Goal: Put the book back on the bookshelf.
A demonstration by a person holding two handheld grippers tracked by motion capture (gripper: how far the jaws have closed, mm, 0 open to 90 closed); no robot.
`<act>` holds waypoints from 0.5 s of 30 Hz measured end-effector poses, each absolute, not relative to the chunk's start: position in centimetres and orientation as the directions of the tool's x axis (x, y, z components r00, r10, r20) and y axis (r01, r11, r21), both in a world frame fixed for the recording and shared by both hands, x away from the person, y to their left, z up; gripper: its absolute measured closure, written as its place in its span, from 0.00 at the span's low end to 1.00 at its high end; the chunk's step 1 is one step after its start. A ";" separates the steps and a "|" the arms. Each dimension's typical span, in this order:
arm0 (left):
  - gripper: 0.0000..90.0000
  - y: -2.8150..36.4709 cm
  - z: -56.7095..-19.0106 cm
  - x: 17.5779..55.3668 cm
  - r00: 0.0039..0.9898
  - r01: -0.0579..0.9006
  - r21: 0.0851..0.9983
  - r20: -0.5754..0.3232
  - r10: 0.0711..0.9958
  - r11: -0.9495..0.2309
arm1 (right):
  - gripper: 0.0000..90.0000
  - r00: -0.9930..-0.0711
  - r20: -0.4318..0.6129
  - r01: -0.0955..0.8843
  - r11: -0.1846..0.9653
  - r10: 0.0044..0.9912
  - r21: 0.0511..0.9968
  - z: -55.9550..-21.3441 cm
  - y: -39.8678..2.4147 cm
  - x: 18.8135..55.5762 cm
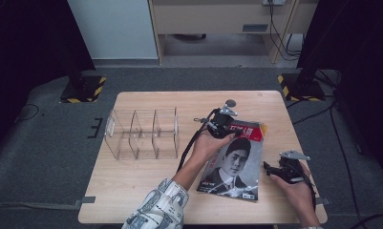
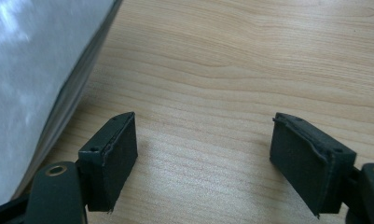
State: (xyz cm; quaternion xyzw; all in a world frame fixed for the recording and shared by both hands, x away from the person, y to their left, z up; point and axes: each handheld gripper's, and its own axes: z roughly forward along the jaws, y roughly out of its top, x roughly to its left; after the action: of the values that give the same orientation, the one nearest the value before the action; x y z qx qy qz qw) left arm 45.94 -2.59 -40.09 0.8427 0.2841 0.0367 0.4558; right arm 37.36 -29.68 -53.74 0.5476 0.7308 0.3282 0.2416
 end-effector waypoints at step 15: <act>0.96 -1.9 -37.1 45.7 0.831 0.407 0.841 -0.179 0.527 -0.356 | 0.23 -0.274 0.007 0.650 0.180 0.962 0.738 -53.8 -29.5 37.4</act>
State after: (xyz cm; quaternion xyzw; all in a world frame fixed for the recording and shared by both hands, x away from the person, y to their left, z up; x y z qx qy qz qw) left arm 45.68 -1.93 -37.14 0.8211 0.2842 0.0609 0.4913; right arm 37.44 -29.55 -53.78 0.5525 0.7293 0.3240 0.2406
